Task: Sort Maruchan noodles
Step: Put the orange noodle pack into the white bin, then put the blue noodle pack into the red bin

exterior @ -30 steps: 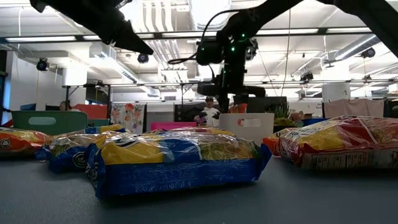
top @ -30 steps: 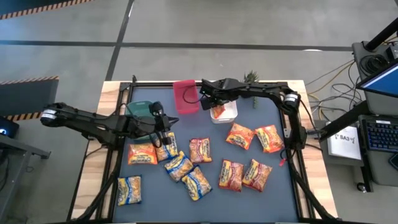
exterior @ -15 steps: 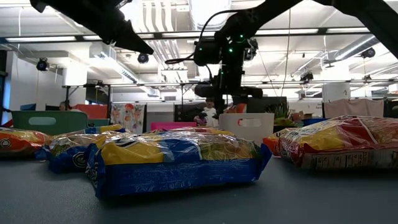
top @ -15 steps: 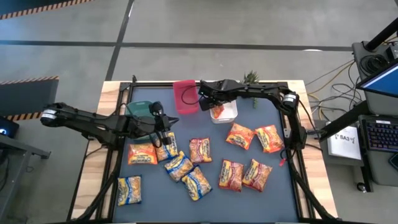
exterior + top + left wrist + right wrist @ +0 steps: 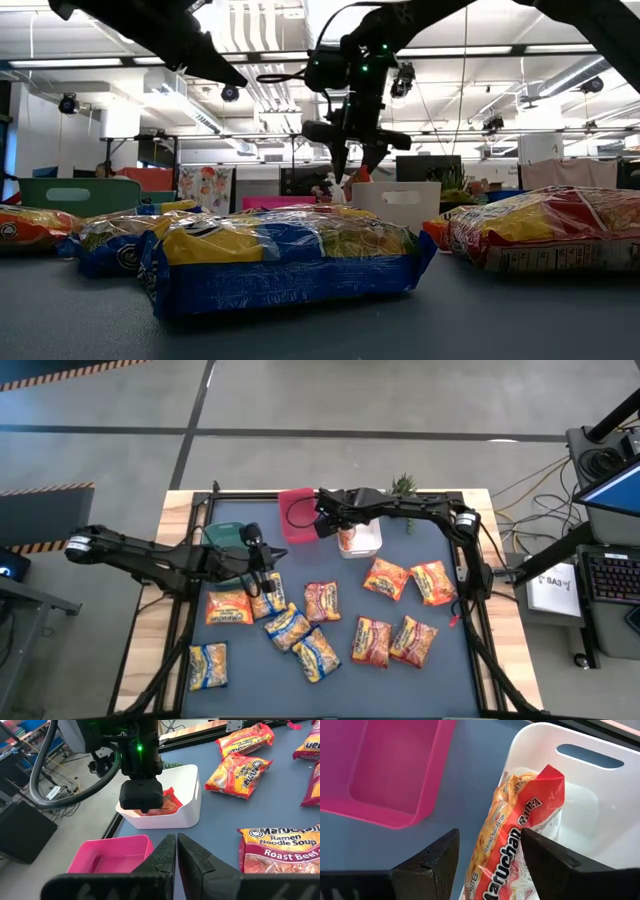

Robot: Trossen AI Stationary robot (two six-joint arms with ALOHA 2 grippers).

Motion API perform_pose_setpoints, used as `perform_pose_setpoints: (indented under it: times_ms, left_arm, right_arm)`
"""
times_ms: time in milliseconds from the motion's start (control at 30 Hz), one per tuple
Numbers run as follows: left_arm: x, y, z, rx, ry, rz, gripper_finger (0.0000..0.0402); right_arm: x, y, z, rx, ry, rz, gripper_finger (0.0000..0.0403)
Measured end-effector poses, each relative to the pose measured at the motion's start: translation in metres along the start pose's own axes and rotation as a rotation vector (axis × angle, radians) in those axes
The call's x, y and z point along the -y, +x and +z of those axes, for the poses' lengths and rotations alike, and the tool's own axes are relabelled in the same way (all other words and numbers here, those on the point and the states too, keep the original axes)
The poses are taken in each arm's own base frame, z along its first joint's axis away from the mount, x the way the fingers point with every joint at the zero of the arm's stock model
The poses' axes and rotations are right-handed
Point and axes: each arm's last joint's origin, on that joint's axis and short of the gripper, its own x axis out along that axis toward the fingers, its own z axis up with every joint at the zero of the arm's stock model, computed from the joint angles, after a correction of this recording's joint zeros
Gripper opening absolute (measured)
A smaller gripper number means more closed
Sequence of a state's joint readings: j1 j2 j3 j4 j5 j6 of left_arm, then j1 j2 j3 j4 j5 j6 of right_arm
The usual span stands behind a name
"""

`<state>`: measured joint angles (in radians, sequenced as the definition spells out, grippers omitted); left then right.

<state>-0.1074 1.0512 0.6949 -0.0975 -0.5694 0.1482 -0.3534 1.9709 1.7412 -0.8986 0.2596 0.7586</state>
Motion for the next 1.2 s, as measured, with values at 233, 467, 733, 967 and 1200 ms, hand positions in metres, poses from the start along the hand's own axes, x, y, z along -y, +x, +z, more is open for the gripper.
perform_pose_setpoints:
  times_ms: [233,467,733,967,1200]
  left_arm:
    - [0.000,0.000,0.000,0.000,0.000,0.000,0.0000]
    - [0.000,0.000,0.000,0.000,0.000,0.000,0.0000]
    - [0.000,0.000,0.000,0.000,-0.005,0.000,0.0000]
    - [0.000,0.000,0.000,0.000,-0.023,-0.002,0.0000]
    - [0.001,0.001,0.000,-0.004,-0.070,-0.014,0.0000]
  right_arm:
    - [0.000,-0.001,0.000,0.004,-0.003,0.000,0.0201]
    - [-0.002,-0.007,0.005,0.020,-0.013,0.014,0.0201]
    - [-0.006,-0.034,0.016,0.074,-0.050,0.065,0.0201]
    - [-0.024,-0.076,-0.005,0.146,-0.234,0.160,0.0201]
    - [-0.048,-0.107,-0.055,0.190,-0.404,0.256,0.0201]
